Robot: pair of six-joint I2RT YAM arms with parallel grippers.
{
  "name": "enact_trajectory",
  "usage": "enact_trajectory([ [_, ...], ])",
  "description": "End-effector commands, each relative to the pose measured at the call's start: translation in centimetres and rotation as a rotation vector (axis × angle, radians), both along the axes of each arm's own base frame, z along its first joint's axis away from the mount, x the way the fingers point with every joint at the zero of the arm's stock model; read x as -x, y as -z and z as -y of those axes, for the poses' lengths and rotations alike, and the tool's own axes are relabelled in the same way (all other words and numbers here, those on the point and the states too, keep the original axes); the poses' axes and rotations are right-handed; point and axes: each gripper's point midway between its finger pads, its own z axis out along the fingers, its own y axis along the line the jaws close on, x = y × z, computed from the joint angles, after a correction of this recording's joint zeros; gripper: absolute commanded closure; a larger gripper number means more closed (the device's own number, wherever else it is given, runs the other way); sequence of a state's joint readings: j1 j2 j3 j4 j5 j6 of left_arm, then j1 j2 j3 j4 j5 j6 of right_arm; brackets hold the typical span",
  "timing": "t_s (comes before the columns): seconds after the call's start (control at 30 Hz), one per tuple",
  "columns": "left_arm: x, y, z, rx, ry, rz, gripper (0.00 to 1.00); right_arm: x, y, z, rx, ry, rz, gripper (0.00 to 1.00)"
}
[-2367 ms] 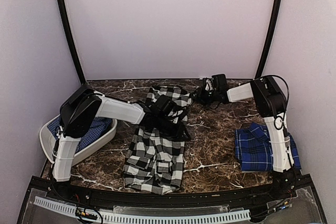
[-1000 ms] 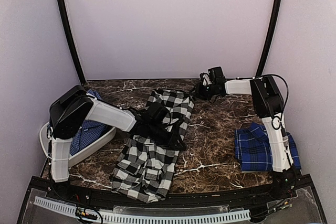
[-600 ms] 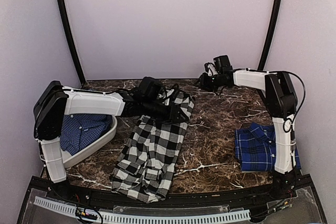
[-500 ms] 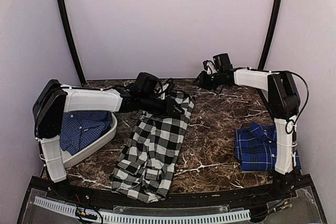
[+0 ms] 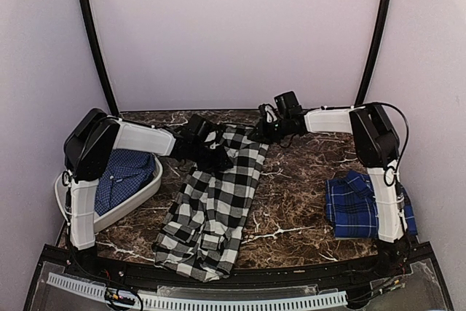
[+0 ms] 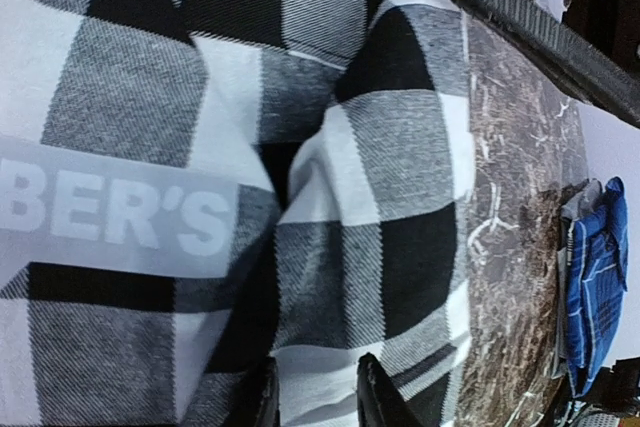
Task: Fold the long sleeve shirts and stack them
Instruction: Smooth out the rectangle-folded shirt at the center of the board.
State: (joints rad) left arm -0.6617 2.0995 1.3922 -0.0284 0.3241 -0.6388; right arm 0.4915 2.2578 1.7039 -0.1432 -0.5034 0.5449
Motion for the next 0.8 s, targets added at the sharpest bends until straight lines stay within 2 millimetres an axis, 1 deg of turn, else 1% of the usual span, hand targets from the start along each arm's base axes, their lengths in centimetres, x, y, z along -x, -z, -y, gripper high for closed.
enact_trajectory([
  [0.0,-0.5,1.8,-2.4,-0.096,-0.053,-0.002,0.76,-0.8,3.4,-0.2,-0.003,-0.006,-0.061,0.84],
  [0.1,-0.3,2.4,-3.0,-0.112,-0.069,-0.017,0.77,-2.0,5.3,0.3,0.011,0.022,-0.095,0.85],
  [0.23,0.0,2.8,-3.3,-0.117,-0.08,-0.029,0.77,-3.2,7.3,1.8,0.034,0.091,-0.146,0.86],
  [0.33,0.0,2.8,-3.4,-0.118,-0.081,-0.027,0.78,-3.9,7.1,2.9,0.025,0.128,-0.153,0.86],
  [0.37,0.0,2.8,-3.4,-0.118,-0.079,-0.025,0.78,-4.1,6.6,3.0,0.02,0.131,-0.148,0.86],
  [0.47,-0.2,2.0,-3.2,-0.108,-0.072,-0.011,0.78,-4.8,4.3,2.9,0.022,0.12,-0.1,0.85],
  [0.57,-0.6,0.0,-2.5,-0.072,-0.054,0.025,0.78,-5.1,1.3,2.4,0.037,0.101,-0.027,0.84],
  [0.6,-1.0,-1.2,-2.1,-0.053,-0.048,0.04,0.78,-5.0,0.3,2.3,0.041,0.097,-0.007,0.84],
  [0.63,-1.1,-1.8,-1.9,-0.045,-0.045,0.045,0.78,-4.8,-0.6,2.0,0.04,0.093,0.009,0.83],
  [0.67,-1.3,-3.0,-1.6,-0.03,-0.042,0.059,0.78,-4.5,-1.6,1.7,0.04,0.085,0.026,0.83],
  [0.73,-1.6,-4.5,-1.5,-0.016,-0.045,0.081,0.78,-3.6,-2.9,1.0,0.047,0.07,0.053,0.83],
  [0.77,-1.6,-4.9,-1.5,-0.014,-0.047,0.086,0.77,-3.0,-3.3,0.8,0.049,0.064,0.063,0.82],
])
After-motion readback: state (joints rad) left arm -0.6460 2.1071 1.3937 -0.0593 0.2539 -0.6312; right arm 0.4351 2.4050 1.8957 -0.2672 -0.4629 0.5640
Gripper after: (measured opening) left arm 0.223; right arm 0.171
